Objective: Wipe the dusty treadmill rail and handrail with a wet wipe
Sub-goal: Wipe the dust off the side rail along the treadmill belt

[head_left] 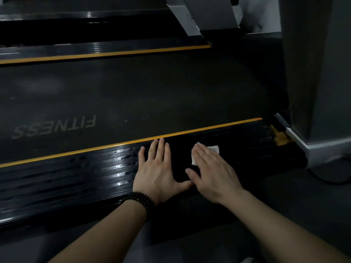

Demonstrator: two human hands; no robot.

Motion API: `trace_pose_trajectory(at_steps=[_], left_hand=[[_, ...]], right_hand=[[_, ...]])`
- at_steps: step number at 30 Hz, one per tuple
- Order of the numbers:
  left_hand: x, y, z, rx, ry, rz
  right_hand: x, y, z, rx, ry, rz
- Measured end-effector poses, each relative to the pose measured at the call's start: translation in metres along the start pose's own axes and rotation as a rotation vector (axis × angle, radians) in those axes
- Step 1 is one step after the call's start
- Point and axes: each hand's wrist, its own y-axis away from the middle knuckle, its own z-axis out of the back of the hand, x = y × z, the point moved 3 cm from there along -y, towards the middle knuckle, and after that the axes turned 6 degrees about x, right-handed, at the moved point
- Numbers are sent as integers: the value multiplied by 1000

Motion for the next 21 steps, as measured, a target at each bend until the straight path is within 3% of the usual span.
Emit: trace_pose_trajectory(at_steps=[6, 12, 17, 21], left_hand=[[3, -1, -2, 18, -8, -9], [1, 0, 0, -5, 12, 1], [2, 0, -1, 4, -2, -13], [1, 0, 0, -6, 12, -3]], right_hand=[[16, 9, -10, 53, -8, 157], [-5, -17, 0, 13, 8, 17], [0, 6, -6, 105, 44, 198], [-34, -7, 6, 72, 32, 10]])
